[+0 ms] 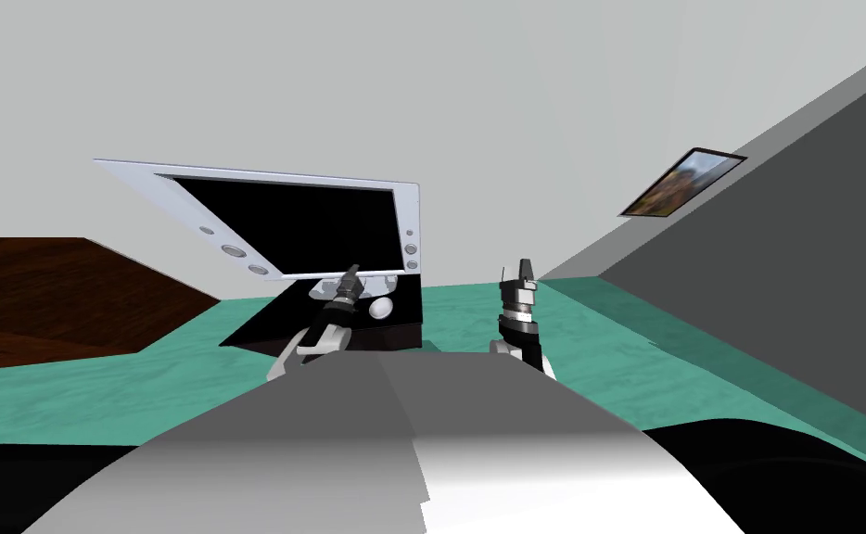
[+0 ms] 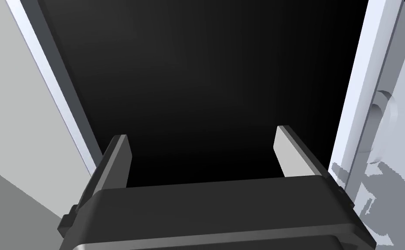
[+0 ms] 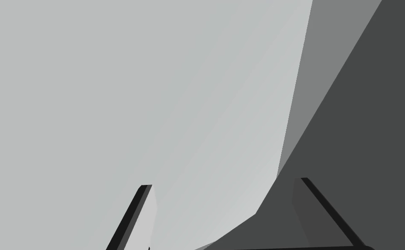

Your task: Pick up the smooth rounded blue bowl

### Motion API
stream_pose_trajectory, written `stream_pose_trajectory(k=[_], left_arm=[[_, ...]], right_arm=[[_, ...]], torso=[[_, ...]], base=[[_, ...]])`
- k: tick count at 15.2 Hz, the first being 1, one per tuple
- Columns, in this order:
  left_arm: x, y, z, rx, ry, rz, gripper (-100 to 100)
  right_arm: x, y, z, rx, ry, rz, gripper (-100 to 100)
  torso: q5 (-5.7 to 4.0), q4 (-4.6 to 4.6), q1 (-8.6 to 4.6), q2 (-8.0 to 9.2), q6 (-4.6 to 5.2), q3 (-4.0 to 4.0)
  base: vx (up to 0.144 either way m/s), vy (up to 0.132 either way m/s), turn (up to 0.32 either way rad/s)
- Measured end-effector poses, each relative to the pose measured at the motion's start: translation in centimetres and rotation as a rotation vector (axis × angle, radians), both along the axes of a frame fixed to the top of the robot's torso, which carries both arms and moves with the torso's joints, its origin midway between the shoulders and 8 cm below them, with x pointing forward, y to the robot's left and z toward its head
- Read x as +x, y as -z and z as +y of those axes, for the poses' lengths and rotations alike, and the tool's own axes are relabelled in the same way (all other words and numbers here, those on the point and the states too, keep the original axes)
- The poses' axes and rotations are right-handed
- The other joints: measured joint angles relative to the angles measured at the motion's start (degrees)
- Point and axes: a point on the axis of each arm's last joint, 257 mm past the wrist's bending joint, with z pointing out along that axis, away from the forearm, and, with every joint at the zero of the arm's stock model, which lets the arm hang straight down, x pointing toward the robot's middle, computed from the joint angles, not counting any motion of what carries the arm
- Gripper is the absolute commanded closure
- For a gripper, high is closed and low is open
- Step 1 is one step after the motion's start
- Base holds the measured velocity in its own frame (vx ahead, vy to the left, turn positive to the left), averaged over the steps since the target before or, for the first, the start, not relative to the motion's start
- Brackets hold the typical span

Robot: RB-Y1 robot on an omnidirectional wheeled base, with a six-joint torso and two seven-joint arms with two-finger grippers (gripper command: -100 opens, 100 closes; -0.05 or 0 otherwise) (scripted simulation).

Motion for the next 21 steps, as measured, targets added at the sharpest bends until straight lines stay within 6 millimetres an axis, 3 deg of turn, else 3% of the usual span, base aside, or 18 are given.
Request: stream_pose_trajectory(k=[6, 10, 21], left_arm=[[1.2, 4.0, 0.8, -0.035, -0.019, 0.122, -100], [1.9, 8.2, 1.7, -0.074, -0.041, 0.235, -100], [2.4, 17.3, 3.1, -0.187, -0.1, 0.518, -100]], right_arm=[[0.0, 0.0, 0.0, 0.0, 0.0, 0.0, 0], [0.0, 0.0, 0.0, 0.0, 0.0, 0.0, 0], [0.0, 0.0, 0.0, 0.0, 0.0, 0.0, 0]], torso=[[-0.01, 0.0, -0.04, 0.0, 0.0, 0.0], [0.0, 0.0, 0.0, 0.0, 0.0, 0.0], [-0.01, 0.0, -0.03, -0.02, 0.0, -0.01]], base=[[-0.004, 0.013, 0.006], [-0.003, 0.019, 0.004], [0.0, 0.015, 0.004]])
